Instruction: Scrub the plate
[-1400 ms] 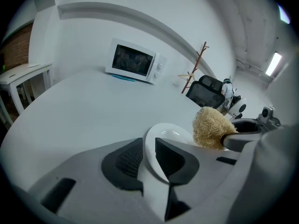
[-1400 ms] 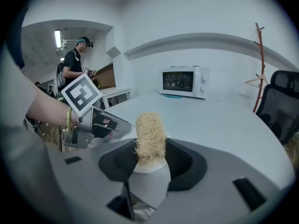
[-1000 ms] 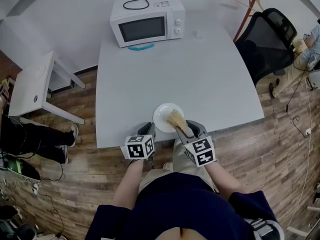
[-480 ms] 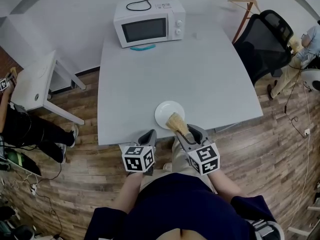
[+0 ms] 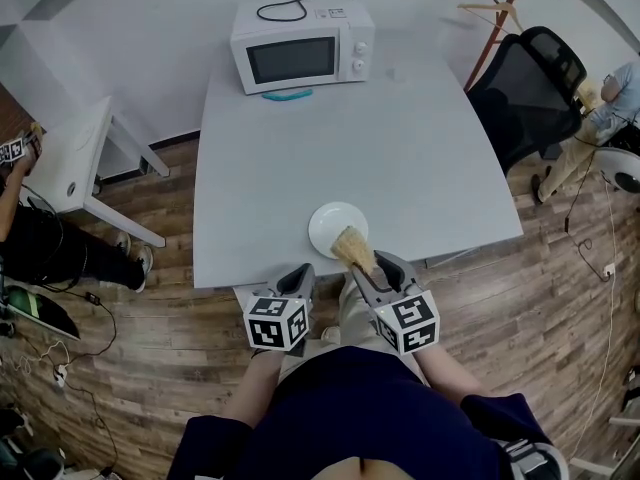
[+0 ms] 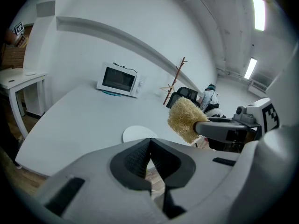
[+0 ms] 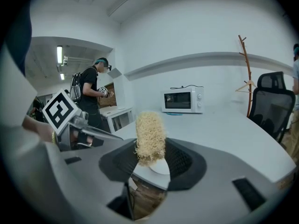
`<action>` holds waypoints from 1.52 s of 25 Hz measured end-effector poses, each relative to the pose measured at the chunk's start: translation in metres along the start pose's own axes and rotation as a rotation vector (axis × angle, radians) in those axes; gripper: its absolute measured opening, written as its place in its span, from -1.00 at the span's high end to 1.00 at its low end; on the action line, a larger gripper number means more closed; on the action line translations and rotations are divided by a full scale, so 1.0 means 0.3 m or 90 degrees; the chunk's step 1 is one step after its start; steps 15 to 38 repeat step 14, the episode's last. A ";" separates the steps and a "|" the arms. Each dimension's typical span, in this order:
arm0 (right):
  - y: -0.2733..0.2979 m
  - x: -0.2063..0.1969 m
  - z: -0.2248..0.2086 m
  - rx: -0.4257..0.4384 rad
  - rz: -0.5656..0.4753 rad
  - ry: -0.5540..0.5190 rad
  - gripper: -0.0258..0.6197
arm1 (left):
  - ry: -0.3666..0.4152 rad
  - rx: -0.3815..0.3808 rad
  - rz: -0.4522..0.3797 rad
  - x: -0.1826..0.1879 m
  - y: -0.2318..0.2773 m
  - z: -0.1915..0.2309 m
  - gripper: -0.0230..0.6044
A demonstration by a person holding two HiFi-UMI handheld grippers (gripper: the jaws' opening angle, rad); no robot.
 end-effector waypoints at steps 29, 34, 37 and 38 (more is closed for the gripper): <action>-0.013 0.003 -0.026 -0.011 -0.005 -0.003 0.39 | 0.000 -0.007 -0.015 0.035 0.021 -0.024 0.87; -0.013 0.003 -0.026 -0.011 -0.005 -0.003 0.39 | 0.000 -0.007 -0.015 0.035 0.021 -0.024 0.87; -0.013 0.003 -0.026 -0.011 -0.005 -0.003 0.39 | 0.000 -0.007 -0.015 0.035 0.021 -0.024 0.87; -0.013 0.003 -0.026 -0.011 -0.005 -0.003 0.39 | 0.000 -0.007 -0.015 0.035 0.021 -0.024 0.87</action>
Point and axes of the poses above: the fingertips, and each gripper's own axes: y forward along the fingers, z to its left, x out of its top, the point moved 5 cm from there along -y, backward along the fingers, and after that the axes turned 6 degrees about -z, right-handed, at the moved point
